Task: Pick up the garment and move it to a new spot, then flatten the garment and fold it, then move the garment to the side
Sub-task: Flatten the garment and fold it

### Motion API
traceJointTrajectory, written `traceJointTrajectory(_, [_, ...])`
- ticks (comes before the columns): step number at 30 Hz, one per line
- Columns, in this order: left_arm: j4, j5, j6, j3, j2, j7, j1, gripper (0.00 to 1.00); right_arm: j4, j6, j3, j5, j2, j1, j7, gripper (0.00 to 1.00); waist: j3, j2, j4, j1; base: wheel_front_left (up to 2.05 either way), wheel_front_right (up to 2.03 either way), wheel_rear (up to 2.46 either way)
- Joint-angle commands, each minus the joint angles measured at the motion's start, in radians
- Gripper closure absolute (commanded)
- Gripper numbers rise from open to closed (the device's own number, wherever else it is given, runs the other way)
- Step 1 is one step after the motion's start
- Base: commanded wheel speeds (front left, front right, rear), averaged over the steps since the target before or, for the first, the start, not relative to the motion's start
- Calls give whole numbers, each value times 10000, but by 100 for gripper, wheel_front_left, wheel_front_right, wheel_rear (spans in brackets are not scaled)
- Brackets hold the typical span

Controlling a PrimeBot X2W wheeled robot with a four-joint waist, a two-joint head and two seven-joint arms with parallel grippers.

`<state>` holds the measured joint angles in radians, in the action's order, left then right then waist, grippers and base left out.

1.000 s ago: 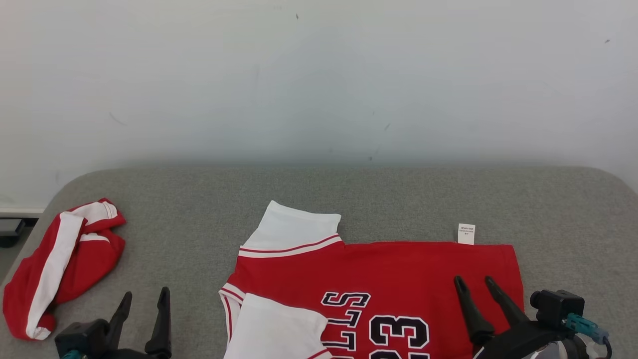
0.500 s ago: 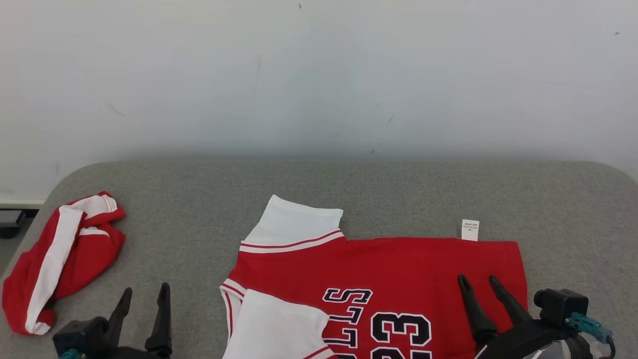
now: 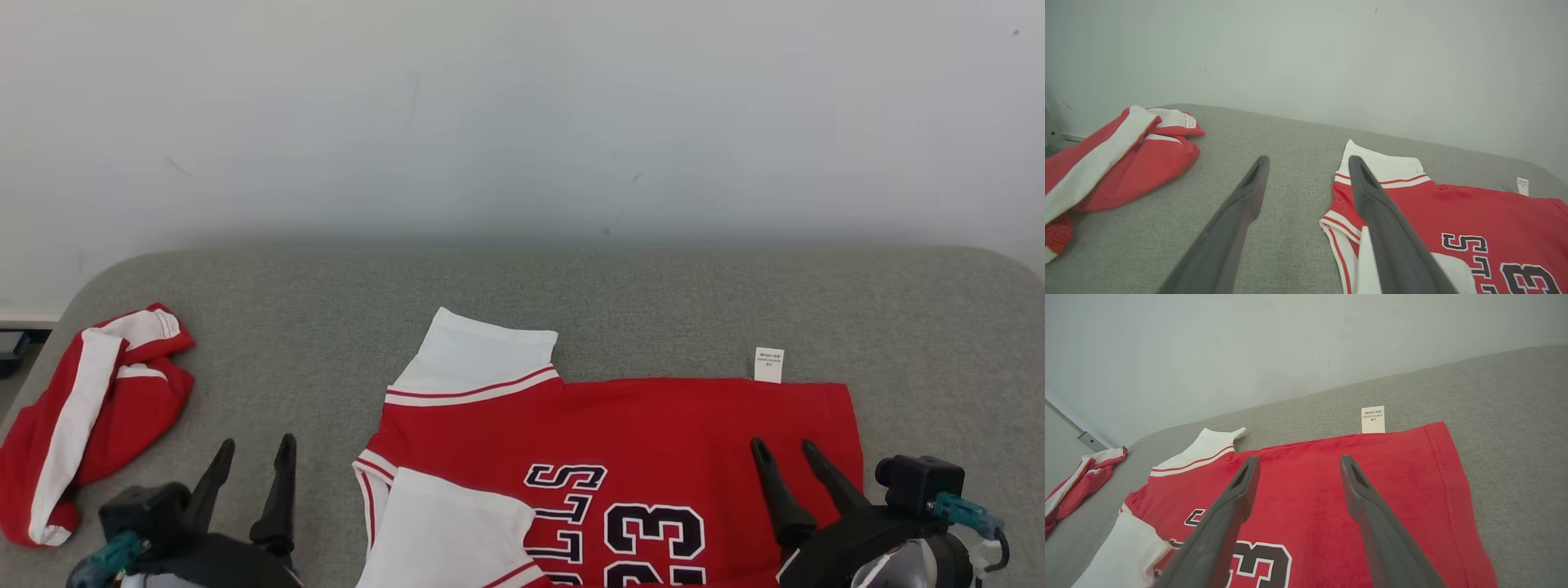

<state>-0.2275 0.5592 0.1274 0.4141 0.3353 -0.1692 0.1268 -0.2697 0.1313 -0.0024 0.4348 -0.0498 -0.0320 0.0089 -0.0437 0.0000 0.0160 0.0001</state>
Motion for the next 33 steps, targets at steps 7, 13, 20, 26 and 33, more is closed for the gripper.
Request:
traceJointTrajectory(7, [-290, 3, -498, 465, 31, 1275, 1536, 0, -180, -12, -625, -308, -21, -929, 1942, 0, 532, 0, -114, -1, 0, 0, 0])
traceJointTrajectory(13, [-1070, 63, -809, 781, -274, 2842, 3581, 0, -22, -10, -1176, -823, -22, -2389, 4499, 0, 1567, 0, -344, -1, 0, 0, 0])
traceJointTrajectory(20, [-2280, -62, -995, 994, -506, 3979, 5624, 0, 163, -10, -1394, -1363, -20, -3867, 6740, 0, 2736, 0, -749, -1, 0, 0, 0])
traceJointTrajectory(26, [-3731, -669, -1066, 1519, -591, 4907, 7365, 0, 398, -10, -1506, -1954, -20, -5033, 8013, 0, 3823, 0, -1121, -1, 0, 0, 0])
traceJointTrajectory(33, [-5107, -1024, -1232, 1996, -871, 5650, 8687, 0, 568, -10, -1898, -2383, -17, -5748, 8911, 0, 4547, 0, -1333, -1, 0, 0, 0])
